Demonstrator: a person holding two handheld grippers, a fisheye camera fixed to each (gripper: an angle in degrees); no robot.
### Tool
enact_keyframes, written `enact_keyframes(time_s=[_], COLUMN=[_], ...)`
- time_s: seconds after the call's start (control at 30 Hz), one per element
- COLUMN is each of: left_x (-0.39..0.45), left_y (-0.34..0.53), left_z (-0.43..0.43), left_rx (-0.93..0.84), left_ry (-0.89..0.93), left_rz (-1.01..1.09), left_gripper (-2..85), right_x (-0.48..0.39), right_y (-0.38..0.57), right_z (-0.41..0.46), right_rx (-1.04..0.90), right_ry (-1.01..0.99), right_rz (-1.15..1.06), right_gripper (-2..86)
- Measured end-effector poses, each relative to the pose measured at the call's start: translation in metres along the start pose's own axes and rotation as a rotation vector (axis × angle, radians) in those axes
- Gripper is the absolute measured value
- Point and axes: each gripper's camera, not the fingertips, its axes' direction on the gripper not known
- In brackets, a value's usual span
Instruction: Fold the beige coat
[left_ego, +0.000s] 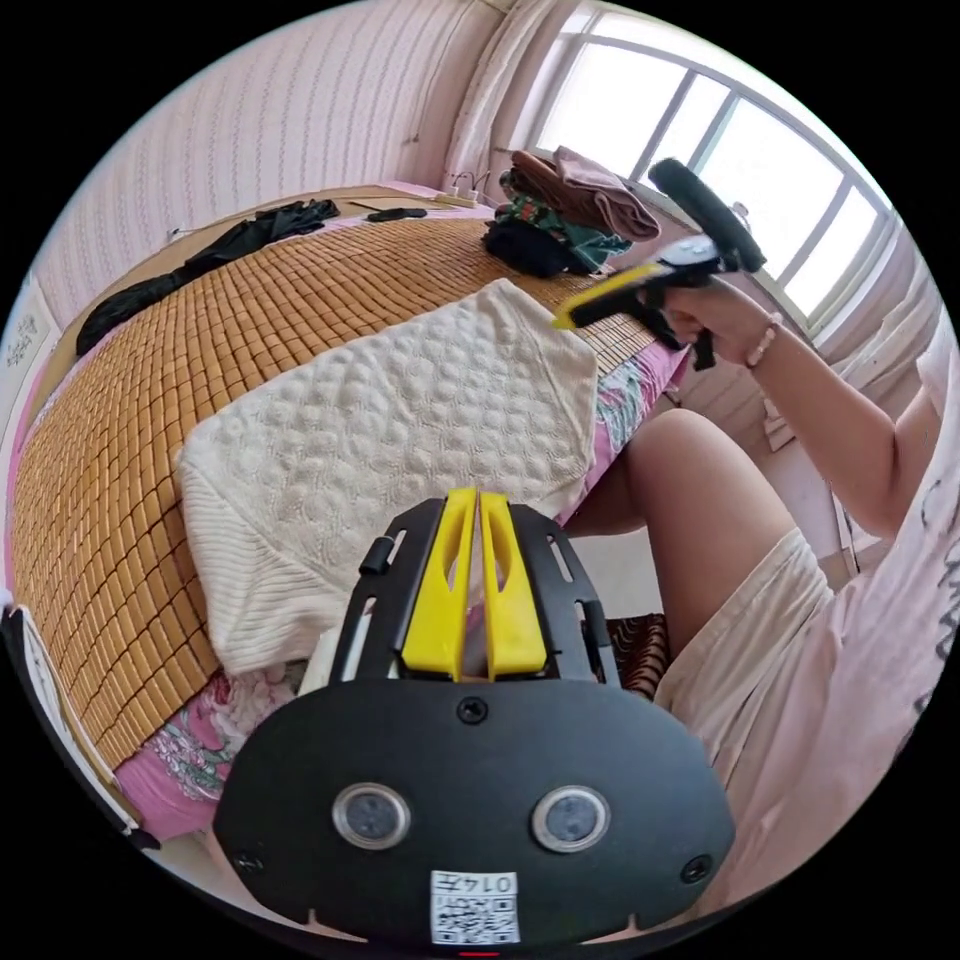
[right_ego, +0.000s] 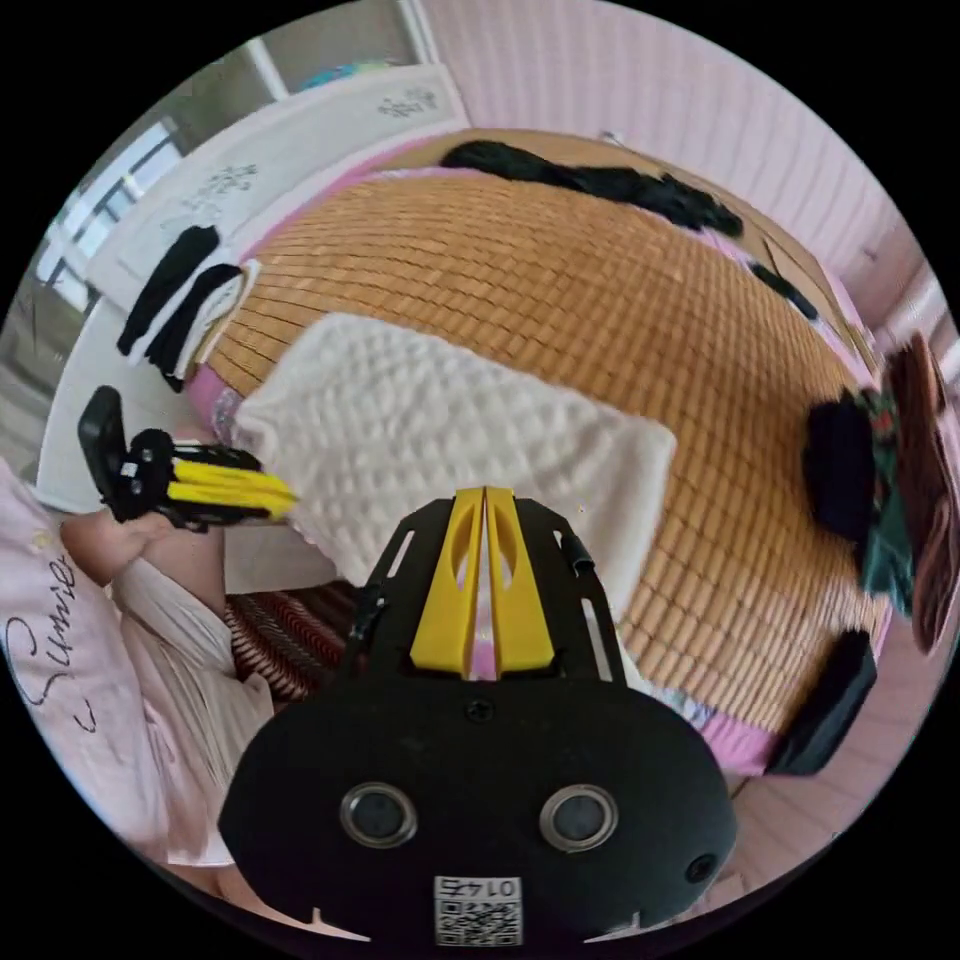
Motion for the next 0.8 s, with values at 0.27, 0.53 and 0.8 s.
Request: enact_keyframes(time_s=[0.27,0.53,0.8], left_x=[0.058,0.087,0.112], left_y=[0.014,0.015,0.026], left_z=[0.089,0.104,0.1], left_rx=[0.0,-0.039,0.066], left_ry=[-0.058,-0.036,0.015], left_rz=[0.048,0.077,0.123], left_gripper=[-0.9,-0.9,0.7], right_x=[-0.061,-0.035,0.033], right_y=[-0.095,-0.127,-0.006], right_z=[0.124,0.118,-0.021], right_rx=[-0.171,-0.347,0.076], right_ry=[0.203,0.112,-0.017], right_rz=[-0.126,-0.146,0.121], right_gripper=[-0.5,-0.4,0.0])
